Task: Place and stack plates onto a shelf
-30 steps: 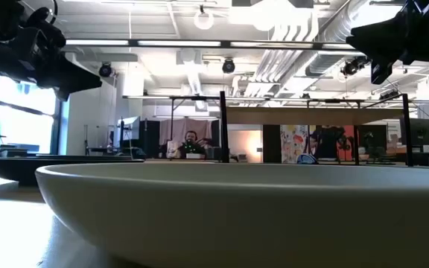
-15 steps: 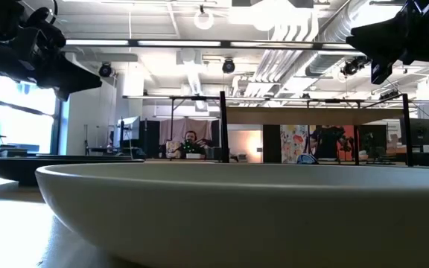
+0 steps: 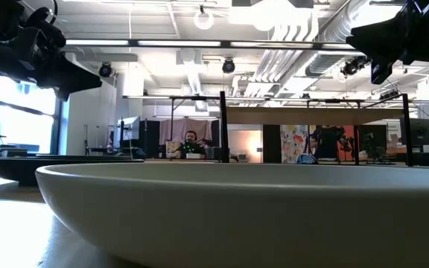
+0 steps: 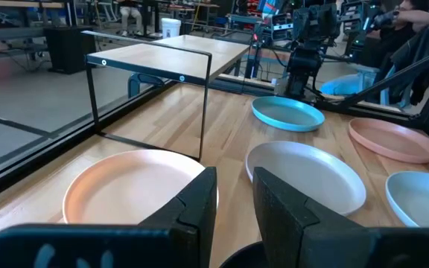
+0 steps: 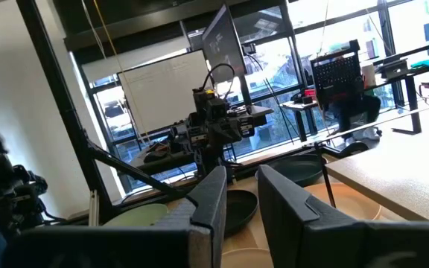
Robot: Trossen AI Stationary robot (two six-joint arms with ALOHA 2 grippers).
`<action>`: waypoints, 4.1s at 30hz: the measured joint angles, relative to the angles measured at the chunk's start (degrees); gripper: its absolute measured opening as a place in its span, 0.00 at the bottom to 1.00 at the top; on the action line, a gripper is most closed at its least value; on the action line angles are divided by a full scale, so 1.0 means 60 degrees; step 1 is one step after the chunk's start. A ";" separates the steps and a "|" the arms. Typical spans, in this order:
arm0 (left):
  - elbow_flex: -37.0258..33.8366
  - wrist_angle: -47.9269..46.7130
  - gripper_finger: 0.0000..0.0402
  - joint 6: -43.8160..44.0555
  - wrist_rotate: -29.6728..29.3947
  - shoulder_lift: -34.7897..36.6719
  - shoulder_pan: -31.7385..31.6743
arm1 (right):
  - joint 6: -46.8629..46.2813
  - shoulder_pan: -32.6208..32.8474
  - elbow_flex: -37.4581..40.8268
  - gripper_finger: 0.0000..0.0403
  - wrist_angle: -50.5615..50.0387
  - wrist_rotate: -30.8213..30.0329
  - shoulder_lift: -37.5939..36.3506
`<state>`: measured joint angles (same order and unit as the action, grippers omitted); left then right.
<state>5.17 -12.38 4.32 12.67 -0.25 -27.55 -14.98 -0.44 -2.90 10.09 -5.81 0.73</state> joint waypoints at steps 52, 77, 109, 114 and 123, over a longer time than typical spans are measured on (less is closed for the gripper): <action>0.0000 0.0261 0.20 0.3511 -0.0816 0.0000 -0.0003 | 0.0241 -0.0001 0.0000 0.16 0.0004 -0.0003 0.0003; 0.0000 0.2772 0.20 0.5635 -0.2060 0.0000 -0.0011 | -0.0753 -0.0001 0.0000 0.16 0.0953 -0.0028 0.0000; 0.3904 0.3096 0.20 0.5325 -0.1209 -0.3659 -0.0011 | -0.0004 -0.0001 -0.6245 0.16 -0.6105 -0.1038 0.3050; 0.4558 0.2562 0.20 0.4814 -0.0840 -0.4386 -0.0011 | -0.0478 -0.0001 -0.7518 0.16 -0.7527 -0.1038 0.4240; 0.4790 0.1923 0.20 0.4014 -0.0769 -0.4696 -0.0007 | -0.1637 0.0001 -0.8728 0.29 -0.9702 -0.0988 0.6313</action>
<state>33.91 -0.84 28.40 8.05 -28.42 -27.59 -24.80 -0.44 -55.27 -48.12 -11.73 38.61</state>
